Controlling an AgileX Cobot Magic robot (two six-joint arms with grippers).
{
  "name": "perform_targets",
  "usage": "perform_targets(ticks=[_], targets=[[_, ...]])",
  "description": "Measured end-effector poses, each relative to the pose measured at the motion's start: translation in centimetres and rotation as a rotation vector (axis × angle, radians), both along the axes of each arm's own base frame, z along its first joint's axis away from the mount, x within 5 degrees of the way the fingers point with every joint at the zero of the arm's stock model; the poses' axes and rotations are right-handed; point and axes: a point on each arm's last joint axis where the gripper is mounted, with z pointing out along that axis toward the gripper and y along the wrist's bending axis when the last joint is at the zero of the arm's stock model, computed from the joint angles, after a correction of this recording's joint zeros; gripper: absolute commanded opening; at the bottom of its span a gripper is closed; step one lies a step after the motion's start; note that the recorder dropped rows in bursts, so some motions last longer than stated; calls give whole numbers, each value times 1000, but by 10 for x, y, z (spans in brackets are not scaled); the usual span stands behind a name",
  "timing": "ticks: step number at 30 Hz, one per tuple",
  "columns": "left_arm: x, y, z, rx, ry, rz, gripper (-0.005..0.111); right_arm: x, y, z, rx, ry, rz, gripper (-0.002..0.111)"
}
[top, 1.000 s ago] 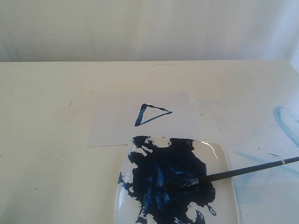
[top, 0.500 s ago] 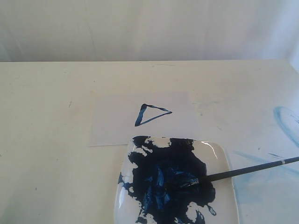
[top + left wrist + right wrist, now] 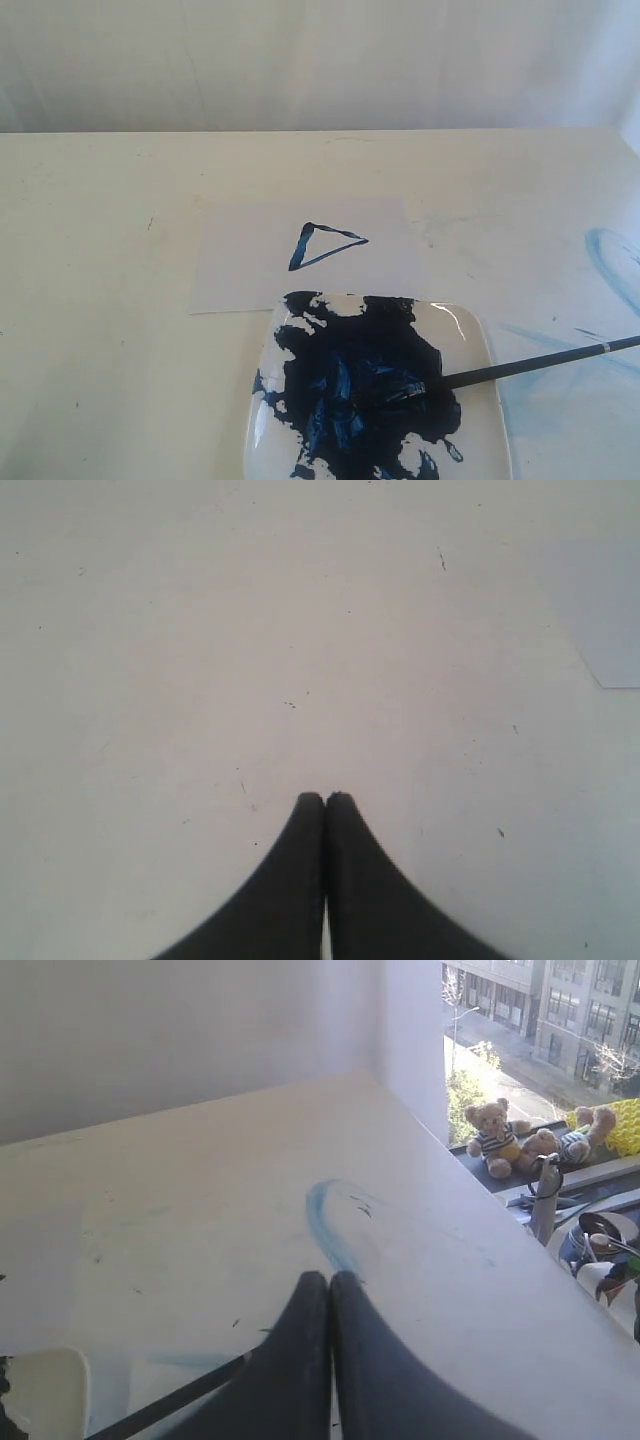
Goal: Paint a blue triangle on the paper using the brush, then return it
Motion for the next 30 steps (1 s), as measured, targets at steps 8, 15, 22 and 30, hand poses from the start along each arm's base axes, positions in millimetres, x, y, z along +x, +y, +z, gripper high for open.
perform_targets(ticks=[8,15,22,30], targets=[[0,0,0,0,0,0,0,1,-1,-3,-27,7,-7,0],[0,0,0,0,1,0,0,9,0,-26,-61,9,12,0],[0,0,0,0,1,0,0,14,2,-56,-71,43,36,0],[0,0,0,0,1,0,0,15,3,-54,-71,24,41,0]])
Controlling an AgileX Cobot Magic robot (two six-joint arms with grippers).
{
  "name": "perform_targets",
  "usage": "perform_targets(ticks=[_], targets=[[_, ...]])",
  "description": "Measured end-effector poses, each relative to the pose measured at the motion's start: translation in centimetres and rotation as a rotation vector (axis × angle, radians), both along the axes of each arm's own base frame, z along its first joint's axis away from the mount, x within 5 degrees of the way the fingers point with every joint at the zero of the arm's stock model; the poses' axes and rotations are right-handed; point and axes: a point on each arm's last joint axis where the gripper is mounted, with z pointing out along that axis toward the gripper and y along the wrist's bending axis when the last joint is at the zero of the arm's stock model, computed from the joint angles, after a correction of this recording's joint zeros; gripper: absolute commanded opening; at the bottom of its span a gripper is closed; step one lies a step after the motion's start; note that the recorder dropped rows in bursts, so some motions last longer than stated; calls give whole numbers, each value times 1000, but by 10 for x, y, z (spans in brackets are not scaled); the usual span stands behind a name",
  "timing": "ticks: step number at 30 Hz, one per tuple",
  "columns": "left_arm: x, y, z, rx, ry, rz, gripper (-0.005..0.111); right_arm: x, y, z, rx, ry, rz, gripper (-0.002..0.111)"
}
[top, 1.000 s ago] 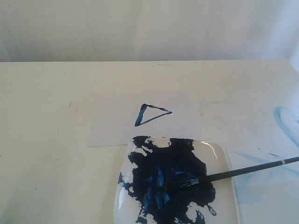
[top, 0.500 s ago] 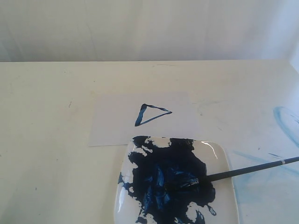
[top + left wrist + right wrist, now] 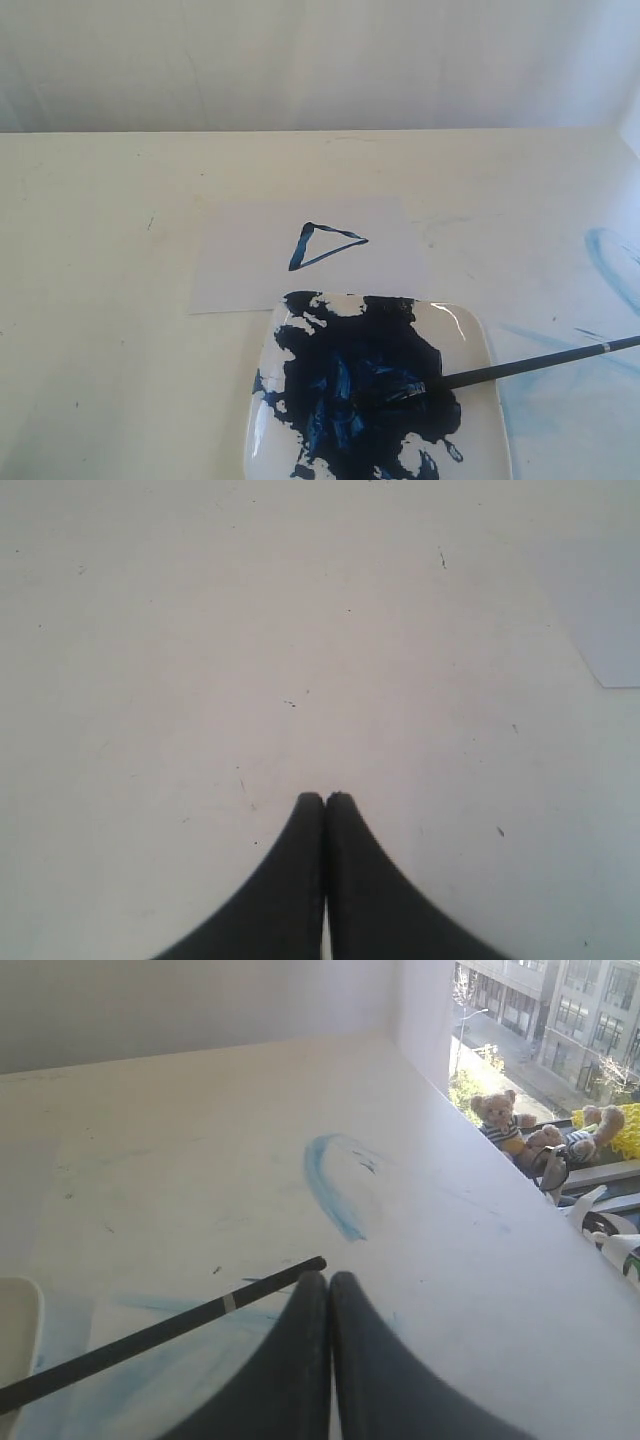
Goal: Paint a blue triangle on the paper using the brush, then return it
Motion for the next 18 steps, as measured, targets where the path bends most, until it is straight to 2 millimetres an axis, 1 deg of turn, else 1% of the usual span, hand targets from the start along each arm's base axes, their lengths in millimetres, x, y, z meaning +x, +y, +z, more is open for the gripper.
perform_targets(ticks=[6,14,18], targets=[[0,0,0,0,0,0,0,0,0,0,-11,-2,4,0],[0,0,0,0,0,0,0,0,5,0,-51,-3,72,0],[0,0,0,0,0,0,0,0,6,0,-38,-2,79,0]])
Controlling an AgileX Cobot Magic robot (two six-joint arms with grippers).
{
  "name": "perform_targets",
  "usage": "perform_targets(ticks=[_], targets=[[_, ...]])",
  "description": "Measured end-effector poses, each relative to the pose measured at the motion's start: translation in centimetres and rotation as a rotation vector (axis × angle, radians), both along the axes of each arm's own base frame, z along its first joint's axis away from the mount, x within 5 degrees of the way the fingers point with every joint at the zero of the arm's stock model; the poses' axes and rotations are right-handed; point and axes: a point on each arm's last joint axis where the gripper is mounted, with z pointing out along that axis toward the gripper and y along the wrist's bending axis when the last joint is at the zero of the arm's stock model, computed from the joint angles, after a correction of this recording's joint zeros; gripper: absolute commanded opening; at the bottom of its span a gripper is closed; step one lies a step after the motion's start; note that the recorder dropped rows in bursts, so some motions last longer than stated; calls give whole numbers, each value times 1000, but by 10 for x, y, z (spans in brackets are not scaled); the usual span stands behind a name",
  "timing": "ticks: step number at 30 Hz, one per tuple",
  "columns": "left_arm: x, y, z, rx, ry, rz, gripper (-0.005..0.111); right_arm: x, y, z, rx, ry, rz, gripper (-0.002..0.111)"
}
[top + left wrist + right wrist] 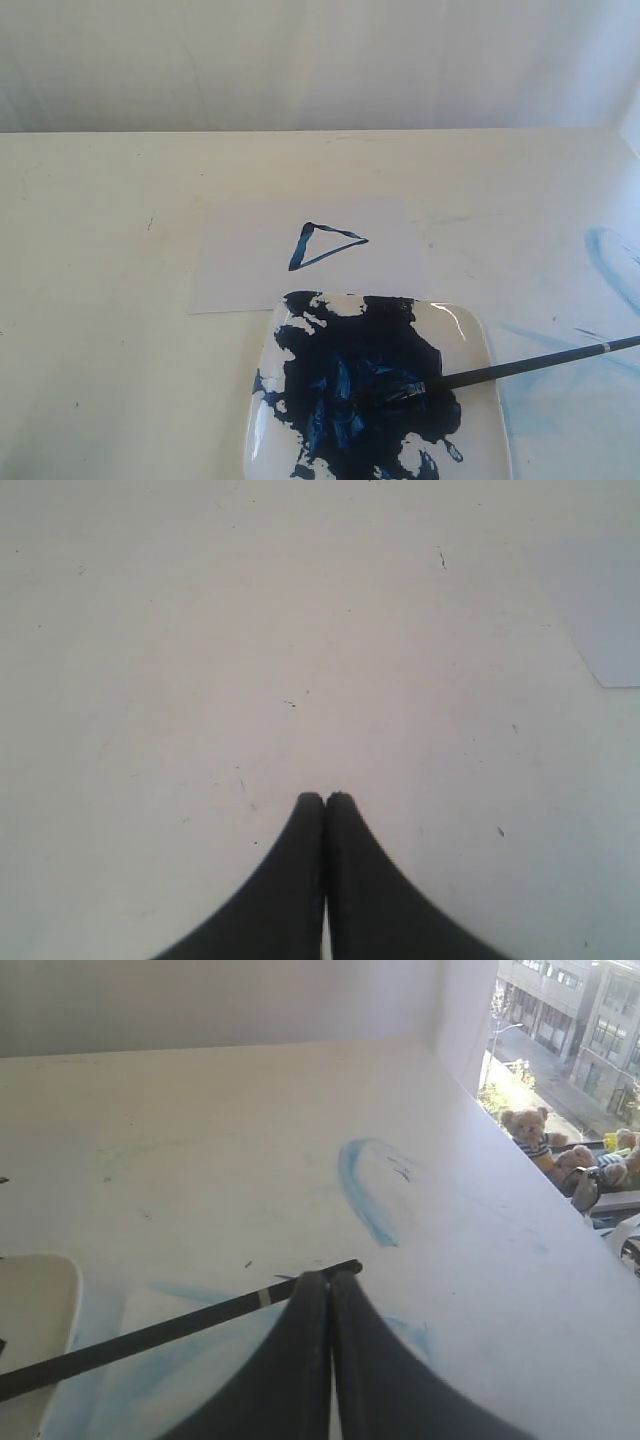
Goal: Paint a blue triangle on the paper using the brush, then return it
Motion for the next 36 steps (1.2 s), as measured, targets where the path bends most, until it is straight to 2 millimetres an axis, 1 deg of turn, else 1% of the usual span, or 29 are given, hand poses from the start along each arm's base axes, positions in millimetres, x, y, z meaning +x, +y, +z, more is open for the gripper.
perform_targets(ticks=[9,15,23,36], targets=[[0,0,0,0,0,0,0,0,4,0,114,7,10,0],[0,0,0,0,0,0,0,0,4,0,79,6,25,0],[0,0,0,0,0,0,0,-1,9,0,54,6,109,0],[0,0,0,0,0,0,0,-1,10,0,88,9,123,0]])
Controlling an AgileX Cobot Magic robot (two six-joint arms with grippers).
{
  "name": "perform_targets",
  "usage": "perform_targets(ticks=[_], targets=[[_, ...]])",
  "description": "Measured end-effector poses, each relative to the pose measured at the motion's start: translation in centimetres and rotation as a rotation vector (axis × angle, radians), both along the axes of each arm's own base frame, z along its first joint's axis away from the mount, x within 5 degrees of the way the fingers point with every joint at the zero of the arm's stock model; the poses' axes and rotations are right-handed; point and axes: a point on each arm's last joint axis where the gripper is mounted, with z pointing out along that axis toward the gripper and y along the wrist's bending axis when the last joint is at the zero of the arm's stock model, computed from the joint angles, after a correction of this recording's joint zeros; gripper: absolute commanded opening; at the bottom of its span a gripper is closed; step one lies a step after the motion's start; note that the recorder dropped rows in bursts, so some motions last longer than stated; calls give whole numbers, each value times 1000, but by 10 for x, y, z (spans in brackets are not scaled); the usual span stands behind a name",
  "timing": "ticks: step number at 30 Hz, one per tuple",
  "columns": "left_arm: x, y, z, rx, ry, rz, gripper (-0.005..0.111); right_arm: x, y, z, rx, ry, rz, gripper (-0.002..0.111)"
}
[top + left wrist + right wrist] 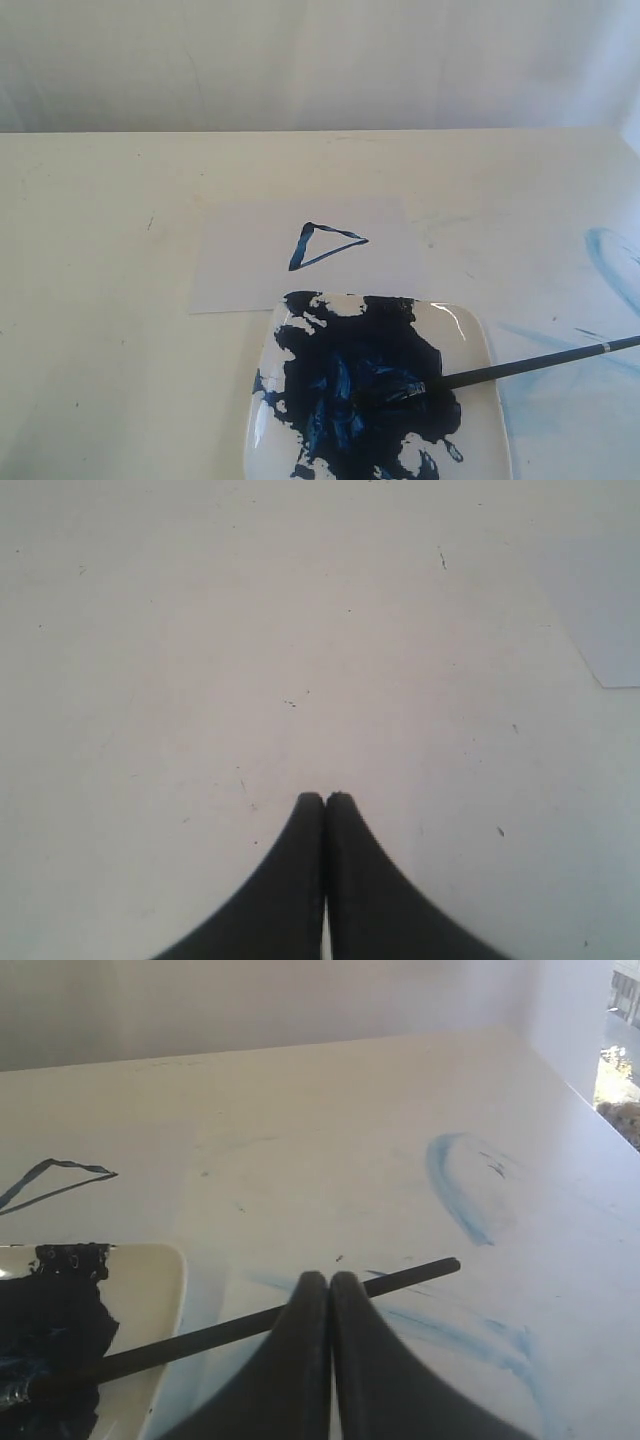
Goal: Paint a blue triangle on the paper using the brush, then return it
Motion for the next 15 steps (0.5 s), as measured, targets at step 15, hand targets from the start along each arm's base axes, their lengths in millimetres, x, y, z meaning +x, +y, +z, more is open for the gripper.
perform_targets(ticks=[15], targets=[[0,0,0,0,0,0,0,0,1,0,38,5,3,0]])
